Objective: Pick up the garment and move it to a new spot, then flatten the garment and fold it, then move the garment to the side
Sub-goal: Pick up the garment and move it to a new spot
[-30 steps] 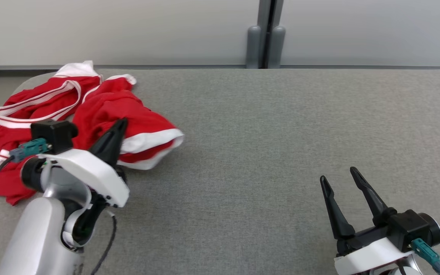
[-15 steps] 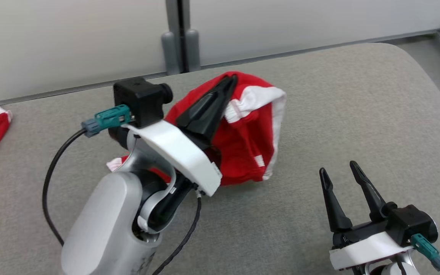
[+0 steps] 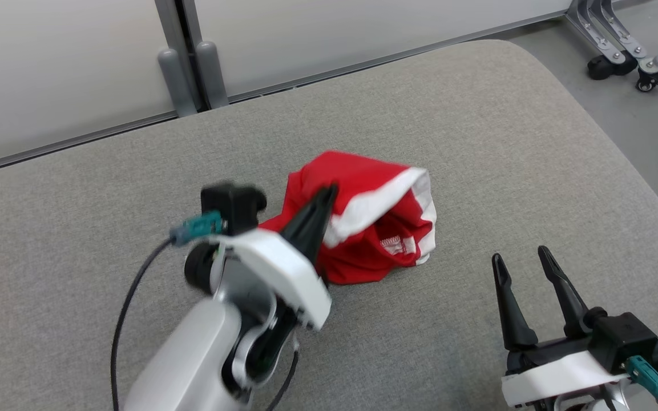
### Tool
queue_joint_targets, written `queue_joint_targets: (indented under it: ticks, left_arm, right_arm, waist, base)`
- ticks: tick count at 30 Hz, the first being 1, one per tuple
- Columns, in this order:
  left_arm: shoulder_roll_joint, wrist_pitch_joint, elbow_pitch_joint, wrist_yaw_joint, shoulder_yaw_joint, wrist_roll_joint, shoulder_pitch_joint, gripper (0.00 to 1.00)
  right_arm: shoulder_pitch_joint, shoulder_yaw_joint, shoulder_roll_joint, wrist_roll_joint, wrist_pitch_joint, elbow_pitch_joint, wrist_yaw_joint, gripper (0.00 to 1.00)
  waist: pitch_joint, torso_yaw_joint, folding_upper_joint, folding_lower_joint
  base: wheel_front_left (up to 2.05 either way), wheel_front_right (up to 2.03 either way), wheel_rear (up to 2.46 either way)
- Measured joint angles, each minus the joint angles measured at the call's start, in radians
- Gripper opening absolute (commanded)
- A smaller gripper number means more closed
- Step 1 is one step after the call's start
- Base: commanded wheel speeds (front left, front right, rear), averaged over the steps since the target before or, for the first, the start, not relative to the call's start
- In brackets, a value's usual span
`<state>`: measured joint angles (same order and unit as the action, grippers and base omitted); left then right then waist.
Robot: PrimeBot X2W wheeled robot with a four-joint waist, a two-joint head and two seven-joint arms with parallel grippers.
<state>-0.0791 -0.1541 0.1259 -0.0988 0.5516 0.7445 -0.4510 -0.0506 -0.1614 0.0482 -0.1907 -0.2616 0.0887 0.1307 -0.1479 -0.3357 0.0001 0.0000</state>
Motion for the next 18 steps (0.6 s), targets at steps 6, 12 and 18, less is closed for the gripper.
queue_joint_targets:
  ticks: [6, 12, 18]
  left_arm:
    - [-0.146, -0.022, 0.071, 0.044, 0.009, 0.054, 0.266, 0.00]
    - [-0.206, -0.017, 0.126, 0.084, -0.020, 0.092, 0.322, 0.00]
    - [-0.181, 0.008, 0.152, 0.113, -0.025, 0.121, 0.323, 0.33]
  right_arm:
    - [0.044, 0.025, 0.000, 0.009, 0.000, 0.005, 0.000, 1.00]
    - [0.049, 0.029, -0.001, 0.025, 0.000, 0.011, 0.000, 1.00]
    - [0.044, 0.028, -0.001, 0.040, 0.000, 0.022, 0.000, 1.00]
  waist:
    - [0.006, 0.048, 0.0000, 0.0000]
    - [0.010, 0.127, 0.0000, 0.0000]
    - [0.023, 0.193, 0.0000, -0.0001]
  base:
    - [0.00, 0.00, 0.00]
    - [0.00, 0.00, 0.00]
    - [0.00, 0.00, 0.00]
